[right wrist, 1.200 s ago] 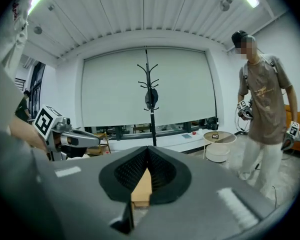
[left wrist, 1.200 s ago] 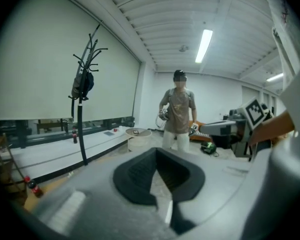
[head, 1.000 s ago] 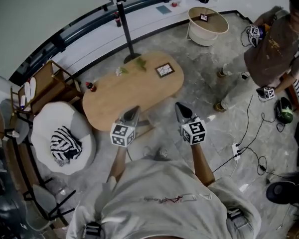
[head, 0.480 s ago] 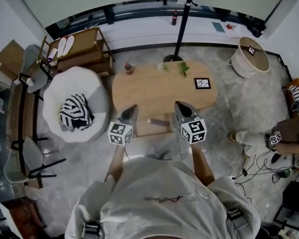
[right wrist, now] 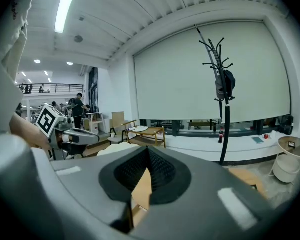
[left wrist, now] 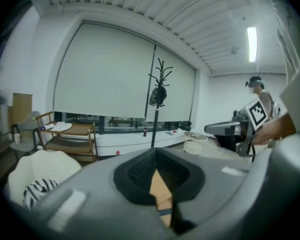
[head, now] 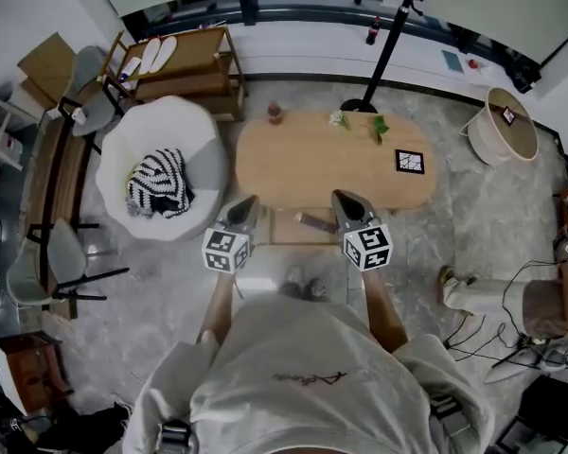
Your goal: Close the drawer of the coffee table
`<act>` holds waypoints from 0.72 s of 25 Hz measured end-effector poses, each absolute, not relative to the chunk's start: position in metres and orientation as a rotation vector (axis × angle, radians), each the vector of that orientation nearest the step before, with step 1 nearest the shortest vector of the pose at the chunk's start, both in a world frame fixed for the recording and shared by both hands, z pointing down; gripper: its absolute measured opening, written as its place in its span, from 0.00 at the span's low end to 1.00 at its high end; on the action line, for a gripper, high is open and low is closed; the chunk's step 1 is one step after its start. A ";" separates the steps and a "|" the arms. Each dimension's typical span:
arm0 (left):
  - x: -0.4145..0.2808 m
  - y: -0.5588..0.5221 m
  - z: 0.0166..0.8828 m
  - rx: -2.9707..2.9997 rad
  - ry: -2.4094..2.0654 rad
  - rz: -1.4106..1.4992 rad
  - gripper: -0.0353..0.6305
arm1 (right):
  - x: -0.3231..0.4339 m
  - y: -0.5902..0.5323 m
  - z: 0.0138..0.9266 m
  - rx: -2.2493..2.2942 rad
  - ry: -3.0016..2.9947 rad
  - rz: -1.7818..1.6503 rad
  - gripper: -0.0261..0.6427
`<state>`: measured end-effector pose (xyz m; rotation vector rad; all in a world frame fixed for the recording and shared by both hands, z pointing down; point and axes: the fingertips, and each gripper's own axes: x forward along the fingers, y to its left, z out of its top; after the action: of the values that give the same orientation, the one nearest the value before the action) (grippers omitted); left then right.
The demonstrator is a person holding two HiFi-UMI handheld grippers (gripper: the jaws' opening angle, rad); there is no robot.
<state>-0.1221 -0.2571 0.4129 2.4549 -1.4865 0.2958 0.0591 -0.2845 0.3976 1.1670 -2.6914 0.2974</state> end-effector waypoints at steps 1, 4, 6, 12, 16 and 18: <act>-0.119 -0.254 0.415 2.449 -1.487 0.303 0.05 | 0.063 -0.281 0.401 1.162 -2.690 0.307 0.05; -0.104 -0.244 0.425 2.437 -1.485 0.320 0.05 | 0.081 -0.272 0.412 1.155 -2.682 0.326 0.05; -0.094 -0.236 0.433 2.425 -1.483 0.329 0.05 | 0.093 -0.264 0.419 1.154 -2.678 0.338 0.05; -0.062 -0.214 0.452 2.389 -1.476 0.350 0.05 | 0.135 -0.244 0.434 1.153 -2.657 0.378 0.05; -0.045 -0.204 0.461 2.380 -1.477 0.386 0.05 | 0.156 -0.236 0.445 1.143 -2.654 0.390 0.05; -0.040 -0.201 0.467 2.375 -1.476 0.400 0.05 | 0.165 -0.235 0.451 1.144 -2.648 0.398 0.05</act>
<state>-0.0396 -0.2006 0.4669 2.3749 -1.4761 0.3997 0.1648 -0.2354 0.4513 1.1436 -2.6477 0.3983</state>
